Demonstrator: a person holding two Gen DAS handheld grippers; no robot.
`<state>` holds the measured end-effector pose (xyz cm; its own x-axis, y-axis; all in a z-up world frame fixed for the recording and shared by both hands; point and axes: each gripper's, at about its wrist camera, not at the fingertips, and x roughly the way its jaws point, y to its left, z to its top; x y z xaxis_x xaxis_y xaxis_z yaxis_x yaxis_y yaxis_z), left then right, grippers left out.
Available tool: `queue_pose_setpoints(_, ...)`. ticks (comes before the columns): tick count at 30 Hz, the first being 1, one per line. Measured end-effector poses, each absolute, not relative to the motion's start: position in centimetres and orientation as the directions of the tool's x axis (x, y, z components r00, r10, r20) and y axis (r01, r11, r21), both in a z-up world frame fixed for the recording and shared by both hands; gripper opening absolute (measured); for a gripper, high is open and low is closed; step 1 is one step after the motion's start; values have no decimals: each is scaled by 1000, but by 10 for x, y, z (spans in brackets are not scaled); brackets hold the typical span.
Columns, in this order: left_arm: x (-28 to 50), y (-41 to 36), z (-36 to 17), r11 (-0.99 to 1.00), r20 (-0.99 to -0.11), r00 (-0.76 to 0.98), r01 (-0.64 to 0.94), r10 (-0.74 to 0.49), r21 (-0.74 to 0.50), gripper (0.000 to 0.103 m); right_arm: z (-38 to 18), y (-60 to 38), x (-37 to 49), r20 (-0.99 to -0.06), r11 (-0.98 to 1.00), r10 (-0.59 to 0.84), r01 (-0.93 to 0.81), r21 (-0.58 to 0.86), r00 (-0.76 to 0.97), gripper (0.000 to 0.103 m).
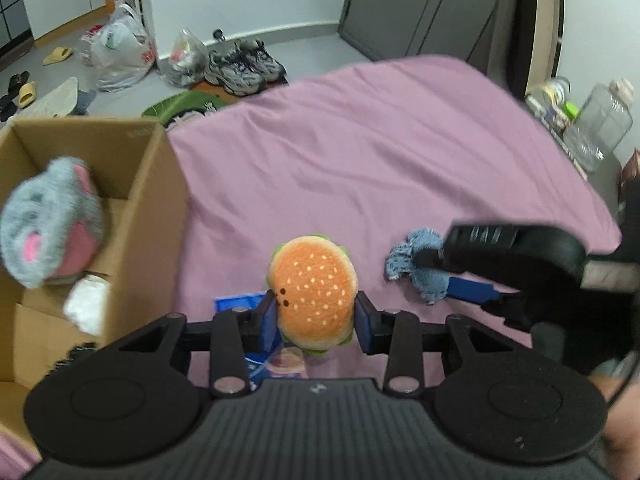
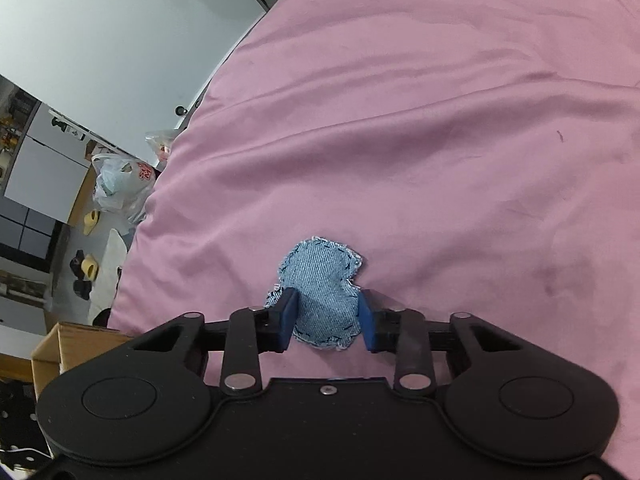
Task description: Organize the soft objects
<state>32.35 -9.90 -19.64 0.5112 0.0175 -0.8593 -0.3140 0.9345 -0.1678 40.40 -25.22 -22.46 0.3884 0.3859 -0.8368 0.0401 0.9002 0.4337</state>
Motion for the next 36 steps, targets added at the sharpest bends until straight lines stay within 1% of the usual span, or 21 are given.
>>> queue_pose_setpoints(8,299,-75,-162,923,-825,565,-328,20,-203,38,-203,-247,374,-828,909,387,-18,417,405,30)
queue_pose_setpoints(13,279,-59,-146,916,-811,585,-337,21,-220,38,-178,-252,356,-800,896,409,-29,442,440,30)
queue_pose_setpoints(18,260,-41,-134,909,-797,604,-346,26,-233,38,-155,-244,340,-775,899,408,-63,434,483,30)
queue_pose_setpoints(25,238,-16,-119,900,-776,630,-352,24,-258,38,-134,-232,317,-749,889,425,-79,451,508,30)
queue_pose_setpoints(29,225,1,-114,894,-766,643,-350,13,-279,38,-120,-222,306,-726,868,463,-92,489,509,30)
queue_pose_setpoints(36,206,33,-109,880,-748,663,-364,15,-305,38,-101,-197,293,-704,857,485,-123,500,519,30)
